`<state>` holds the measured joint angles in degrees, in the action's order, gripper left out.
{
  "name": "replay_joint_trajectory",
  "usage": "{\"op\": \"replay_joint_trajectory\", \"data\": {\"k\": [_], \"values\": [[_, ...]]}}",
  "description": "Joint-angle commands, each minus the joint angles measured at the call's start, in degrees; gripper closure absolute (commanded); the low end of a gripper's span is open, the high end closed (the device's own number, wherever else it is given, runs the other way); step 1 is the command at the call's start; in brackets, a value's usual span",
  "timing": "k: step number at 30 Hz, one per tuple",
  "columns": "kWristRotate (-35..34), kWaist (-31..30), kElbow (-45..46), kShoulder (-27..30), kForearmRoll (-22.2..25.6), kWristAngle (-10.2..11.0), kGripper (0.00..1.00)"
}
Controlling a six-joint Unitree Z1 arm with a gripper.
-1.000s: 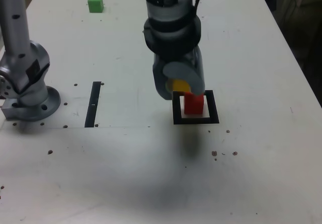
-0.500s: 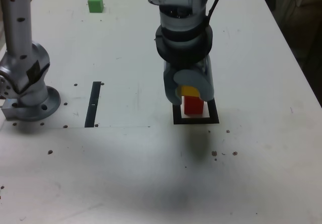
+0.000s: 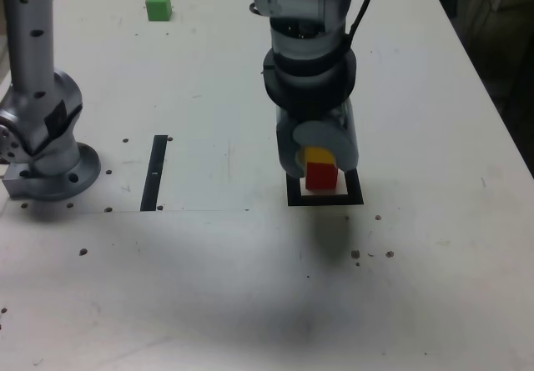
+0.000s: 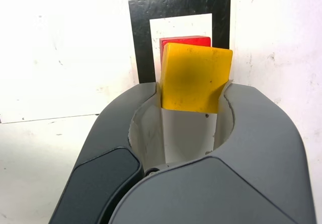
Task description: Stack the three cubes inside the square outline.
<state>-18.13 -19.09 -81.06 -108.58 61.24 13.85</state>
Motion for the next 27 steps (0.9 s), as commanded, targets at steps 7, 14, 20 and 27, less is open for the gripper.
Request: {"op": "replay_joint_trajectory", "data": {"k": [7,14,20,27], "values": [[-0.1,0.2,0.6,-0.5,-0.8,-0.2,0.62],[0.1,0.6,1.7,-0.4,-1.3,-0.2,0.04],[0.1,0.8,2.1,0.0,-1.2,-0.2,0.01],[0.1,0.8,2.6,1.3,-0.7,0.1,0.01]]}}
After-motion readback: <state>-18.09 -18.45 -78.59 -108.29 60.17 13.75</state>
